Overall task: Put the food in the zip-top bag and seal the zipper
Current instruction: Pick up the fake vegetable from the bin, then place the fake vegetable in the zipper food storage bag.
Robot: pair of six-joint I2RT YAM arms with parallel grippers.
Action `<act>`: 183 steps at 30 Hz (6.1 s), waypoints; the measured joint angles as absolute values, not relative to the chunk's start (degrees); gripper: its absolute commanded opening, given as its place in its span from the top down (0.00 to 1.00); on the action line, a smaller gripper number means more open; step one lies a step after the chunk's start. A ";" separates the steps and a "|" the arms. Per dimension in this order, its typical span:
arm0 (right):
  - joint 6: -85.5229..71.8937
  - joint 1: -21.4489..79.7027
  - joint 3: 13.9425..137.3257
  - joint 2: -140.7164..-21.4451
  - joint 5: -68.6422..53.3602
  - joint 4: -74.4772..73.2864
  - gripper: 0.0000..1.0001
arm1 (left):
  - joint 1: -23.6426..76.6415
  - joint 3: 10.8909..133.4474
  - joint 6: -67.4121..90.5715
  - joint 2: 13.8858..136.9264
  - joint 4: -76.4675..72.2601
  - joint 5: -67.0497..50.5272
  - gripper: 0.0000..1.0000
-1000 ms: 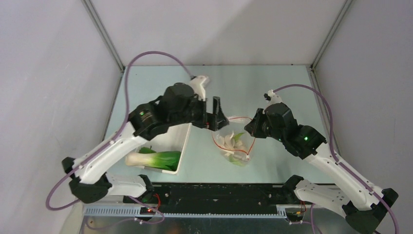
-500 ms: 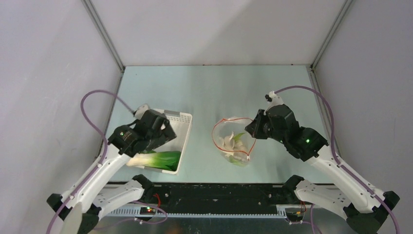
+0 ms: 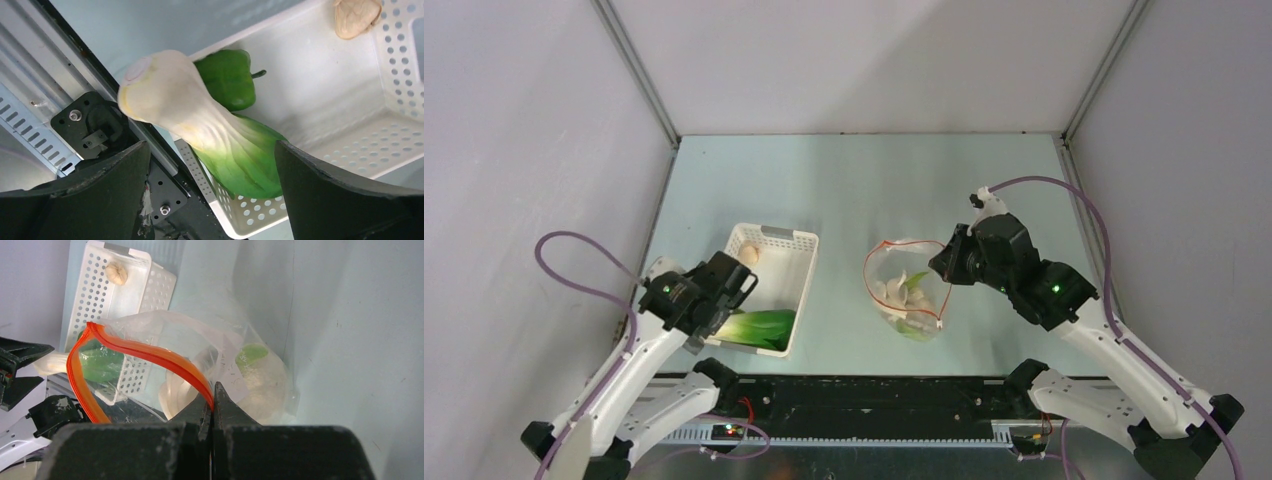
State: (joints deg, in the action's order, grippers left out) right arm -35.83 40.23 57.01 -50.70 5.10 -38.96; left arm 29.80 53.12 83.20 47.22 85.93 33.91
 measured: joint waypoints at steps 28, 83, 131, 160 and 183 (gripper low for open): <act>-34.68 38.85 56.58 -50.06 4.69 -39.59 1.00 | 24.62 44.47 88.49 48.60 81.52 37.30 0.24; -32.93 36.18 56.36 -51.68 4.16 -37.17 1.00 | 22.41 58.63 54.43 33.91 54.35 42.02 1.00; -38.54 35.77 57.45 -53.28 0.97 -36.60 1.00 | 60.90 68.31 29.26 63.64 4.05 20.64 1.00; -61.60 33.10 57.45 -51.44 -12.32 -35.53 1.00 | 76.64 49.69 15.14 62.87 -26.68 48.25 1.00; -77.19 32.75 49.06 -49.76 -23.94 -22.92 1.00 | 80.31 47.09 -7.11 68.93 -57.01 63.96 1.00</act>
State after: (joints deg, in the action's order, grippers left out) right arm -77.19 32.75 49.06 -49.76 -23.94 -22.92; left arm 80.31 47.09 -7.11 68.93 -57.01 63.96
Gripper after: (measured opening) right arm 0.008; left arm 0.106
